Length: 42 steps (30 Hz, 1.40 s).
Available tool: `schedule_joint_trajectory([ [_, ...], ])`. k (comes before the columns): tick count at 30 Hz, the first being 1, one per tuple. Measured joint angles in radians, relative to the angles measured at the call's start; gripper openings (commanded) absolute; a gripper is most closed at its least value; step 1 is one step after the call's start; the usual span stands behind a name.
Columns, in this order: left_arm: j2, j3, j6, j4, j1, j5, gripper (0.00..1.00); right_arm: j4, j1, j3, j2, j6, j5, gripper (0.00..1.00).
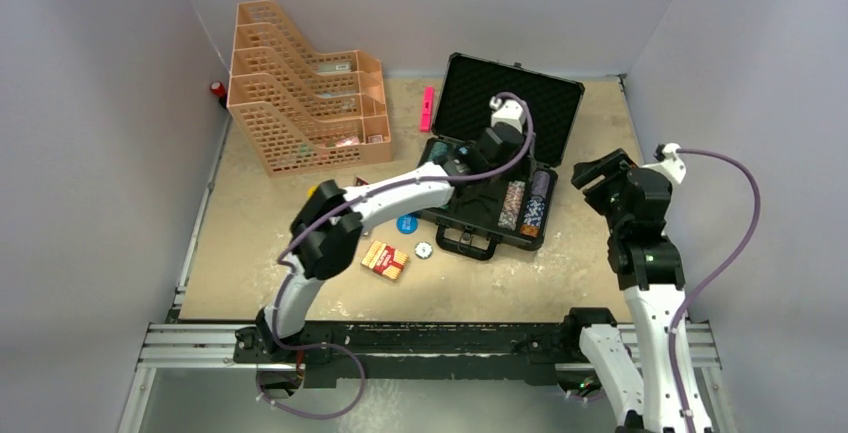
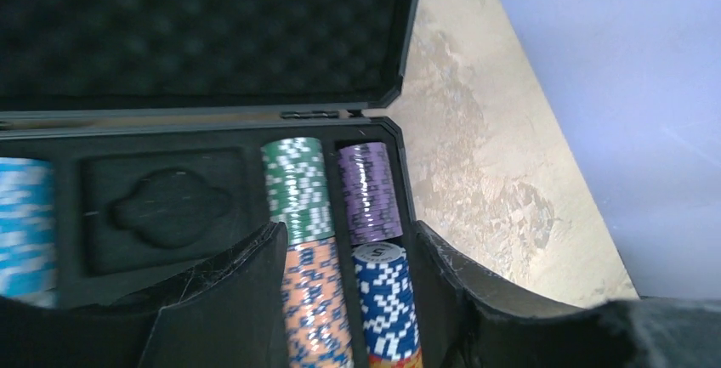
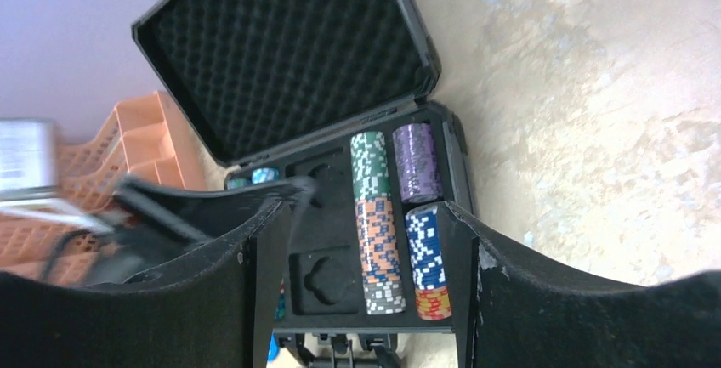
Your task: Pack up texas hold em set
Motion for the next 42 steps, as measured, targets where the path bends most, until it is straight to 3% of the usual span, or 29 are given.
schedule_joint_trajectory([
  [6,-0.269,-0.209,0.065,-0.011,0.034,-0.093,0.54,0.061,0.000,-0.059,0.130,-0.054,-0.117,0.51],
  [11,-0.500,-0.409,0.123,-0.056,0.062,-0.192,0.60,0.113,0.001,-0.105,0.273,-0.113,-0.235,0.54],
  [15,-0.644,-0.535,0.203,-0.094,0.108,-0.249,0.75,0.152,0.053,-0.122,0.331,-0.147,-0.293,0.61],
  [19,-0.726,-0.589,0.335,-0.137,0.154,-0.353,0.78,0.199,0.224,-0.113,0.385,-0.148,-0.290,0.63],
  [24,-0.806,-0.650,0.419,-0.118,0.187,-0.480,0.74,0.215,0.427,-0.067,0.483,-0.115,-0.248,0.63],
  [34,-1.181,-0.899,0.492,0.126,0.193,-0.653,0.74,0.119,0.835,0.214,0.860,-0.046,-0.066,0.65],
  [42,-1.216,-0.899,0.495,0.170,0.200,-0.710,0.73,-0.047,0.993,0.476,1.194,-0.011,0.085,0.49],
])
